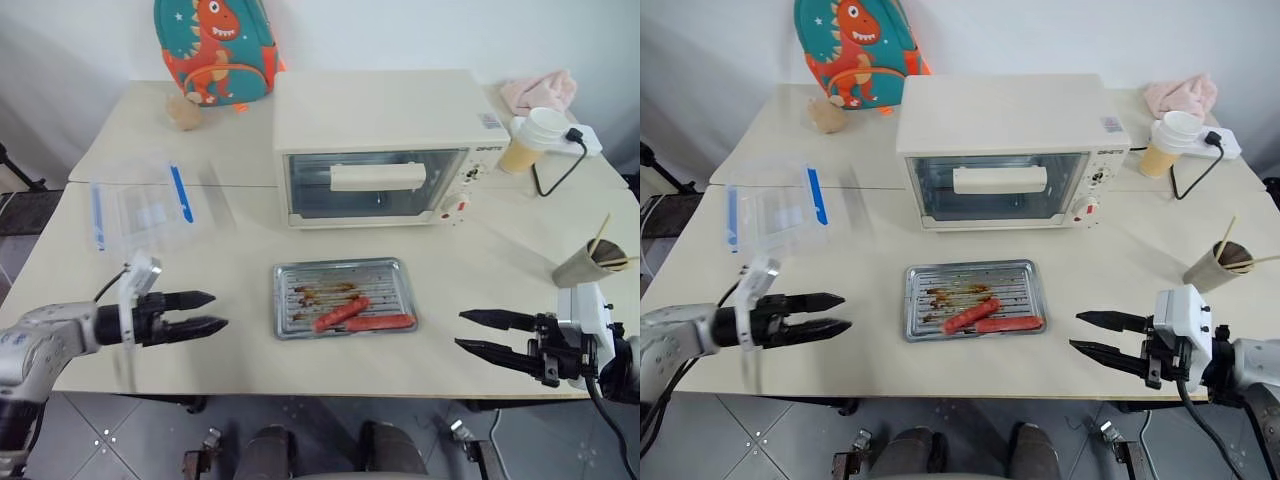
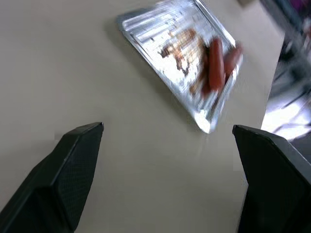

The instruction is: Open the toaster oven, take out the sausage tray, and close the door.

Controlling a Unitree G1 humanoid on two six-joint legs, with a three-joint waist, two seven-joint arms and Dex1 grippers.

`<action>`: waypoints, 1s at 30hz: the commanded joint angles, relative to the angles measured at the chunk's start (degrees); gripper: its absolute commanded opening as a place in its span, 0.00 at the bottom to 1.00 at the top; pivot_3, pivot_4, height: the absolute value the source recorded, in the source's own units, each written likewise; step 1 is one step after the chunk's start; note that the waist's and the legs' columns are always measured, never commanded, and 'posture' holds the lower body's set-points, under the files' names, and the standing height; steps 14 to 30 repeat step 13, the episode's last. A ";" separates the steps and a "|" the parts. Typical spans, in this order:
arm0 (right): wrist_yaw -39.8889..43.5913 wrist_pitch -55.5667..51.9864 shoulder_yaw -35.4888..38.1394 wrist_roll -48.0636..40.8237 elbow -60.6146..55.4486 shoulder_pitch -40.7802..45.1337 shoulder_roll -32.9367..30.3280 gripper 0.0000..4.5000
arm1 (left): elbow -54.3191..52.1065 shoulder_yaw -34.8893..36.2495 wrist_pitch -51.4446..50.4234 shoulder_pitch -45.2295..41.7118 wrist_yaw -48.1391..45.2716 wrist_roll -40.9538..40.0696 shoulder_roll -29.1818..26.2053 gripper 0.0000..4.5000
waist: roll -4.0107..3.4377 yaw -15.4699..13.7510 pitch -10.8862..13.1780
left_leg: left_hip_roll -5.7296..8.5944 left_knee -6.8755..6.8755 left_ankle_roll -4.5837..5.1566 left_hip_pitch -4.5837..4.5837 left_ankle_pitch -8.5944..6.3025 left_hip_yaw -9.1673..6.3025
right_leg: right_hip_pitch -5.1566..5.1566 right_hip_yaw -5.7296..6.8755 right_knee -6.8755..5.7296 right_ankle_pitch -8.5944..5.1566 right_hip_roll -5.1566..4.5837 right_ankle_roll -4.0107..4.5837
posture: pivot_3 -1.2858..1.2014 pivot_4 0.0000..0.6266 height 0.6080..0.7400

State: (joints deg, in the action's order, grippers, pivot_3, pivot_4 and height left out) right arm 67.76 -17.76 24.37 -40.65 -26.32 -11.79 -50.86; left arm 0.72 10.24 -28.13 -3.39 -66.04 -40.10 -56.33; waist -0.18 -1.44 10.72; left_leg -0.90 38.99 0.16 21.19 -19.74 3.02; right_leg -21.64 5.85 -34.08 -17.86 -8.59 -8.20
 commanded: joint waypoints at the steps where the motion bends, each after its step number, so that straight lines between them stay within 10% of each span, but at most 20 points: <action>1: 3.30 5.44 0.21 1.83 2.75 2.34 0.25 0.74 | 2.12 8.08 12.54 2.53 -4.18 2.83 1.62 1.00 | -0.01 -0.29 0.01 | -0.05 0.00 0.05 0.03 -0.03 -0.08 | 0.00 0.01 0.01 0.00 -0.03 0.00 | 0.52 0.24 1.00; 5: 10.75 4.96 2.11 -1.98 8.01 3.42 -1.16 1.00 | -0.09 13.26 17.13 5.31 -3.86 3.95 2.99 1.00 | 0.00 -0.26 0.01 | -0.04 0.03 0.21 0.07 -0.16 -0.23 | 0.07 0.05 -0.06 0.08 -0.06 -0.15 | 0.52 0.24 1.00; 30: 14.08 10.04 2.83 1.49 13.29 3.52 -1.01 1.00 | -3.80 16.45 21.11 6.89 1.40 7.45 6.43 1.00 | 0.02 0.06 0.02 | -0.01 0.07 0.39 -0.01 -0.35 0.20 | 0.07 0.26 -0.06 0.16 -0.07 -0.30 | 0.52 0.24 1.00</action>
